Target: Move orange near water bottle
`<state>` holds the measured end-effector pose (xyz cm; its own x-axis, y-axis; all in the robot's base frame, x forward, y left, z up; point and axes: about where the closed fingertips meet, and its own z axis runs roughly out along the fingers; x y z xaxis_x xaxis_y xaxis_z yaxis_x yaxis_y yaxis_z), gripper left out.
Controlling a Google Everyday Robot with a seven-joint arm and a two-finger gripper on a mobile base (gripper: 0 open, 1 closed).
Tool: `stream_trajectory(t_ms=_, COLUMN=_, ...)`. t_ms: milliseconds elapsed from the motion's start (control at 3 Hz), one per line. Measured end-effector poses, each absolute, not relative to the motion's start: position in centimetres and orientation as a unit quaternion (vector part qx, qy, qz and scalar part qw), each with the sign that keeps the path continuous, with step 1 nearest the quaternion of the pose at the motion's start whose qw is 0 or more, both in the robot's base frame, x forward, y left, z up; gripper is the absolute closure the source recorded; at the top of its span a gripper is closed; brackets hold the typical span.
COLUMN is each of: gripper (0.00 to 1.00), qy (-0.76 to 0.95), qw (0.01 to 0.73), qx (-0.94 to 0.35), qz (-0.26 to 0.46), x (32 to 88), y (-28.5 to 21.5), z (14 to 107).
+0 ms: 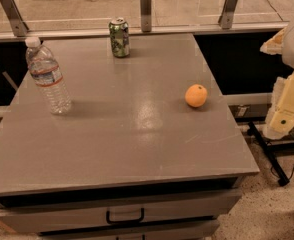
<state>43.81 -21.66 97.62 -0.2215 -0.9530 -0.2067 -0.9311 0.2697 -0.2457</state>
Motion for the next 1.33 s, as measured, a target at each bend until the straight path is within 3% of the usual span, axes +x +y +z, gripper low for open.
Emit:
stream_trajectory(t_ms=667, gripper=0.00, qy=0.772, qw=0.188, qx=-0.607, qz=-0.020, x=45.6, y=-20.9, z=96.5)
stream_trajectory(t_ms=1333, gripper=0.00, qy=0.739, qw=0.267, qx=-0.615, qz=0.059, x=51.3, y=-17.5, z=91.7)
